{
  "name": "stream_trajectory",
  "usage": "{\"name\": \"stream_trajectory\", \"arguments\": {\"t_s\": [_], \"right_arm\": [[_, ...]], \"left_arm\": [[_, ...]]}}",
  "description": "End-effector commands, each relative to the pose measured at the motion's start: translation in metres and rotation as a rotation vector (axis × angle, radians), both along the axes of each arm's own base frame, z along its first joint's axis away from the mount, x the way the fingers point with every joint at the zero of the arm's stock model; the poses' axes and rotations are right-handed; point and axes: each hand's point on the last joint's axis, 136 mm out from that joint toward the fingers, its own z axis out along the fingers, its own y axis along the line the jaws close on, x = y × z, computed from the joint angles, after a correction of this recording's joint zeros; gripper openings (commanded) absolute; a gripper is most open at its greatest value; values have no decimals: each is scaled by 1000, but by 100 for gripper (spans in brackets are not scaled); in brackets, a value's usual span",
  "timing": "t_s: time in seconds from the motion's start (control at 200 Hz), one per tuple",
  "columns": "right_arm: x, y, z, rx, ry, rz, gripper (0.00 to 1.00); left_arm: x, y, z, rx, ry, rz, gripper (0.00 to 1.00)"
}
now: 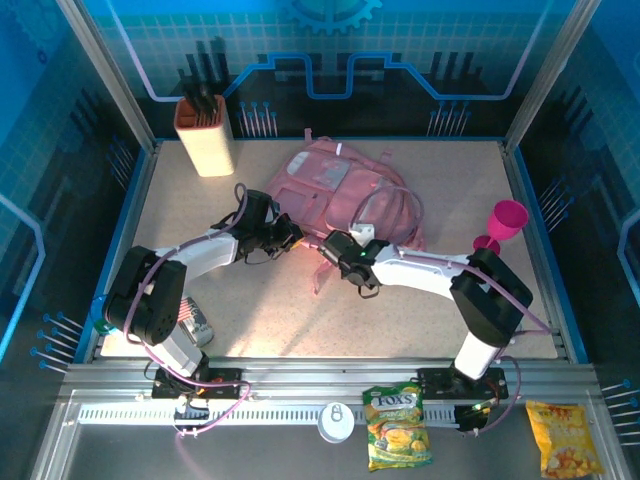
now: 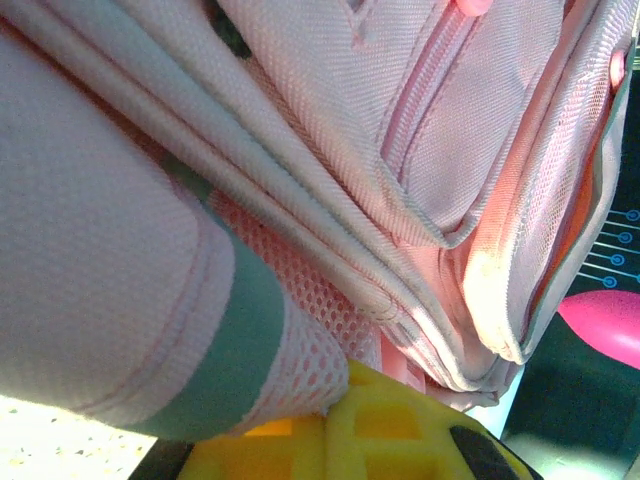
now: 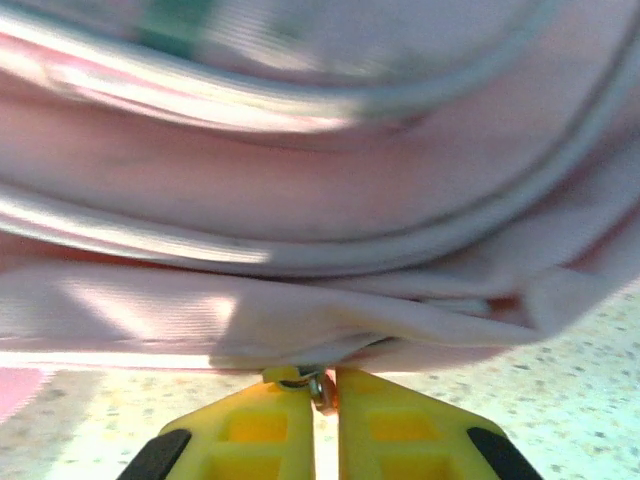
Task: Pack the student bag
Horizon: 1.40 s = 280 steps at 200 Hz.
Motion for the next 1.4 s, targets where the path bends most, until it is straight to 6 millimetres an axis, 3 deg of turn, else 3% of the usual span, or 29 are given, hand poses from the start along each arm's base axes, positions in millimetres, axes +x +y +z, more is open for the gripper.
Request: {"name": "stream_trajectory", "arguments": {"t_s": [0.0, 0.235, 0.38, 0.555, 0.976, 1.191, 1.396], "right_arm": [[1, -22, 3, -66, -15, -6, 14], [17, 11, 10, -8, -44, 158, 25], [20, 14, 8, -19, -46, 186, 26], [20, 14, 4, -17, -41, 190, 22], [9, 0, -9, -11, -6, 141, 21], [10, -5, -8, -22, -9, 136, 11], [5, -42, 1, -58, -40, 39, 7]], "left_arm": [[17, 1, 25, -17, -81, -11, 0], [17, 0, 26, -20, -82, -13, 0], [16, 0, 27, -20, -83, -16, 0], [18, 0, 28, -20, -86, -15, 0], [20, 0, 28, -17, -85, -13, 0], [22, 2, 29, -12, -90, -7, 0], [27, 10, 26, -4, -86, 12, 0]]}}
